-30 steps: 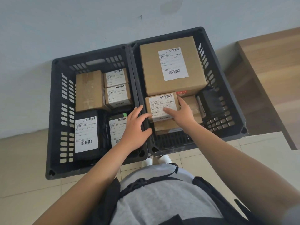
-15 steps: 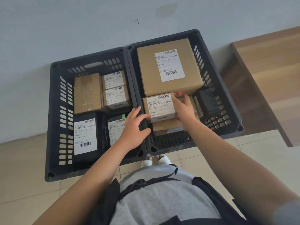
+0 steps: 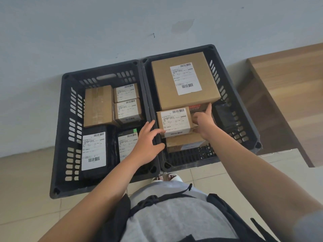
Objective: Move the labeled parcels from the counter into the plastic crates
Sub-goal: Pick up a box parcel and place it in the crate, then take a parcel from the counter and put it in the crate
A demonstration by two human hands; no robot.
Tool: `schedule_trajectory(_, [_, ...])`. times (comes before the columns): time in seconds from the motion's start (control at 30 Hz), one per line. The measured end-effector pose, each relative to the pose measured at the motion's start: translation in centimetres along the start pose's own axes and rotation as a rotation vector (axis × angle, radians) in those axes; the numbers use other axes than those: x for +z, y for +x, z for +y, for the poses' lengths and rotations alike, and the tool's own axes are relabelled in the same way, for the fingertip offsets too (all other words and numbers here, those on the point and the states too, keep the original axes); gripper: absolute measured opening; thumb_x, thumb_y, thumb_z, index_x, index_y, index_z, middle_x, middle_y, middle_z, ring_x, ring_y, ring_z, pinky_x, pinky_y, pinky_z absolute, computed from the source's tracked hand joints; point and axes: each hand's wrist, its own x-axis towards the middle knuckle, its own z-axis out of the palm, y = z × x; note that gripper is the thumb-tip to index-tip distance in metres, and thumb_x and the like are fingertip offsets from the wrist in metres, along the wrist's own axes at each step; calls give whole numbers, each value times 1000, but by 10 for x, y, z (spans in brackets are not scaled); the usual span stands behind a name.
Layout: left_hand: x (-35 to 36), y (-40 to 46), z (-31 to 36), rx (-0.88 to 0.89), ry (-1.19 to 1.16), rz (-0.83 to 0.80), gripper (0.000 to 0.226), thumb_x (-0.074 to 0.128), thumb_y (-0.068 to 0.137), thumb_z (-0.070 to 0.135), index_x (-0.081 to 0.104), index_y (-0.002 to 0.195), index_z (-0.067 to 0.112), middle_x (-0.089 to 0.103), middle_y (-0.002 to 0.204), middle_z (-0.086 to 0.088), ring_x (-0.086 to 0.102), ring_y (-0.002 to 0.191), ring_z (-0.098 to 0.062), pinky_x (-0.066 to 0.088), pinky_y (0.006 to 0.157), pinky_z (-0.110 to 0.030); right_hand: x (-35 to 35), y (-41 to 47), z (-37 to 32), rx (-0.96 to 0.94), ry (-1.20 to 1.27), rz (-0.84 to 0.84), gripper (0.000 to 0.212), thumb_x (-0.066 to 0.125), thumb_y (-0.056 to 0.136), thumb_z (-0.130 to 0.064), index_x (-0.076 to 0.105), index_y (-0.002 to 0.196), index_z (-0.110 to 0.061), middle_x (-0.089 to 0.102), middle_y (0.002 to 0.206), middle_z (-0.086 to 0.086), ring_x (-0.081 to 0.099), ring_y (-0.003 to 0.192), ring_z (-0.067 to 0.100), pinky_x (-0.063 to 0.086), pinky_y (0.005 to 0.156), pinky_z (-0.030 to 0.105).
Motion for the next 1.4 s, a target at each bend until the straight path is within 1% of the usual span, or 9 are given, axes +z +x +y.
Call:
schedule_trajectory(0.2, [-5,-4,4,-9,-89,61,40,66,99,19,59,130,43,23,170,12,8,159,-12,9,127,-47,-9,-5,7,2,77,-21,96,60,96,-8,5,160,-54,66,130,5,70,112,26,59,97,53])
schedule_trajectory(0.37, [-17,-5,11,63,-220,186,31,63,100,19,64,125,39,47,149,19,34,137,-2,23,112,-24,-27,-37,16,-179,-211,-68,76,54,100,5,22,163,-24,44,155,14,57,131,34,50,110,54])
schedule_trajectory(0.53, [-21,-4,35,166,-337,162,26,61,102,18,65,116,39,57,134,19,46,123,1,36,79,6,-48,-89,21,-112,146,-2,22,56,106,-15,65,126,-15,75,120,8,77,103,23,64,86,39])
schedule_trajectory(0.63, [-11,-5,48,191,-448,56,25,62,101,18,67,110,42,65,121,26,59,113,6,44,80,-4,-62,-116,14,-143,204,84,21,56,104,-11,73,116,-16,80,107,8,79,97,23,64,80,38])
schedule_trajectory(0.77, [17,-8,66,212,-548,-114,20,64,101,22,70,109,39,68,106,31,58,105,17,47,74,1,-87,-152,15,-210,293,213,22,59,99,0,76,112,-7,79,105,15,78,98,29,63,86,41])
schedule_trajectory(0.9, [53,-16,99,216,-564,-233,24,63,99,17,71,109,38,71,104,26,63,103,10,51,83,-10,-115,-185,22,-272,337,290,19,63,95,0,77,106,-6,78,96,13,75,92,26,62,81,38])
schedule_trajectory(1.1, [115,-32,161,288,-470,-342,25,64,98,16,72,104,38,72,100,27,65,98,9,53,77,-8,-194,-219,43,-361,503,378,22,55,97,1,75,100,-7,76,92,11,73,88,26,59,84,42])
schedule_trajectory(1.23, [176,-47,212,267,-455,-366,28,64,97,7,75,102,32,76,99,16,69,101,-5,56,93,-27,-269,-226,58,-379,598,418,23,54,99,1,76,99,-6,76,90,10,73,85,24,57,89,45])
schedule_trajectory(1.4, [264,-67,273,280,-406,-467,38,64,97,3,80,95,38,78,99,10,72,99,-12,59,84,-25,-372,-229,82,-409,704,444,24,53,100,1,76,99,-5,76,89,12,74,81,22,58,82,39])
